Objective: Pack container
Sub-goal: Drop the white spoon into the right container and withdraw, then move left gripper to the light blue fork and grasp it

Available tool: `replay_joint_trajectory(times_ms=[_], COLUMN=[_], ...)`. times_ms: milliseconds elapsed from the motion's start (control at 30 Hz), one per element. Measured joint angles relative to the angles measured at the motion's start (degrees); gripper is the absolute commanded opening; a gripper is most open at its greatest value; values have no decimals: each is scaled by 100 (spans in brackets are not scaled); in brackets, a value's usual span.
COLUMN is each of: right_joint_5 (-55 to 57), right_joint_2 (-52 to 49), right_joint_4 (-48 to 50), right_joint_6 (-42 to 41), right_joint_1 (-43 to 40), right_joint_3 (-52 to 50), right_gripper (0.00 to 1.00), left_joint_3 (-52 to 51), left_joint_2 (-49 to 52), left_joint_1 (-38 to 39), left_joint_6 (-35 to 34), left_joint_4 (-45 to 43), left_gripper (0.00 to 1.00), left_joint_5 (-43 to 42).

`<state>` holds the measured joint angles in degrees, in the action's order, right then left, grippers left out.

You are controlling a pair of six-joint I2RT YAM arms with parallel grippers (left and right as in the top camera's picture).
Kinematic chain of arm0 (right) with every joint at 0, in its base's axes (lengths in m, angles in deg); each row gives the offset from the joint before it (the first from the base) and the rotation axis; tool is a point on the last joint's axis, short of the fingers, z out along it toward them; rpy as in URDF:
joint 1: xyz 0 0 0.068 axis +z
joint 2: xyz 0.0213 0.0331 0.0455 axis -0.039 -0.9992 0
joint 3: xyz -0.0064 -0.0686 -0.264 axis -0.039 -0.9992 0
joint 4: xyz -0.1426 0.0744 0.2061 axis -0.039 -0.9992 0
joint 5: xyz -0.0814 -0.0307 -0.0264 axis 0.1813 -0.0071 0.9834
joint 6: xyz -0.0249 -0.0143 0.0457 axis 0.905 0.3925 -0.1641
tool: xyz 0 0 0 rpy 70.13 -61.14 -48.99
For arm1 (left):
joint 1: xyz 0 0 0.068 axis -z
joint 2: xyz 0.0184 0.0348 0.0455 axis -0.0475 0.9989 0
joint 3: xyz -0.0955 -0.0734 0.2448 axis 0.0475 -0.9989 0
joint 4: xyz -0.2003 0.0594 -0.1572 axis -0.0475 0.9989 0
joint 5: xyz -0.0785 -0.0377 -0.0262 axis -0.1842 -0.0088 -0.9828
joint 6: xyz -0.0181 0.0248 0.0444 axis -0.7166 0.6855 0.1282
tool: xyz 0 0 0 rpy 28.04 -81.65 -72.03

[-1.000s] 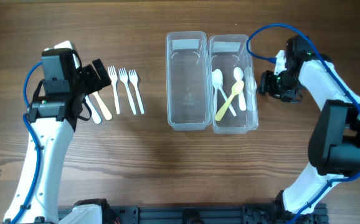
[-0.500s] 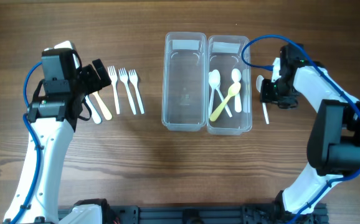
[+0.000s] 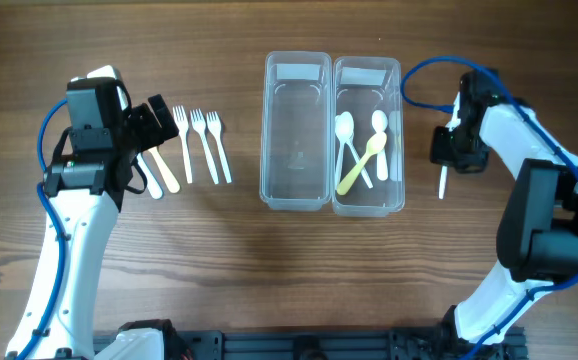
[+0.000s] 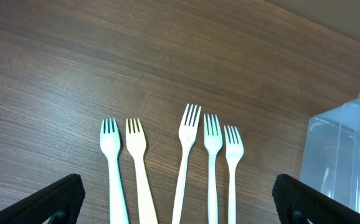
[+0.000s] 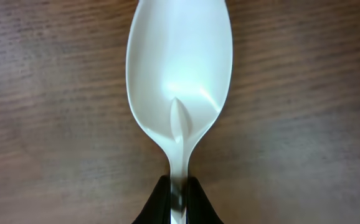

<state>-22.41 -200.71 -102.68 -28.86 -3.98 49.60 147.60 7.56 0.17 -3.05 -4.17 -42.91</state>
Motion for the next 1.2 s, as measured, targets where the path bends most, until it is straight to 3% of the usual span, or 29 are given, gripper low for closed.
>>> replay_joint_trajectory(times_ms=[200, 300, 433, 500, 600, 667, 733, 867, 1033, 1200], right_joint_5=[-629, -1032, -1384, -1425, -1445, -1445, -1344, -678, -409, -699], right_joint_2=[1049, 1449, 1224, 992, 737, 699, 726, 1073, 1196, 1196], right_joint_4=[-402, -229, -107, 22, 188, 264, 313, 372, 313, 28], right_joint_6=[-4, -245, -494, -625, -726, -730, -743, -750, -822, -916], right_joint_1=[190, 721, 1515, 1897, 1989, 1952, 1799, 977, -560, -1239], right_joint_3=[1429, 1539, 1257, 1226, 1222, 1211, 1228, 1246, 1307, 1305], right_gripper=[5, 5, 9, 19, 49, 58, 73, 82, 99, 100], left_joint_3=[0, 0, 0, 0, 0, 0, 0, 0, 0, 37], left_joint_2=[0, 0, 0, 0, 0, 0, 0, 0, 0, 52], left_joint_1=[0, 0, 0, 0, 0, 0, 0, 13, 68, 66], left_joint_6=[0, 0, 0, 0, 0, 0, 0, 0, -2, -354], left_joint_4=[2, 4, 4, 2, 4, 2, -26, -212, -264, 55], left_gripper=[100, 100, 100, 100, 100, 100, 100, 100, 100, 94], left_joint_5=[0, 0, -2, -98, -544, -807, -1005, -1156, -1266, -977])
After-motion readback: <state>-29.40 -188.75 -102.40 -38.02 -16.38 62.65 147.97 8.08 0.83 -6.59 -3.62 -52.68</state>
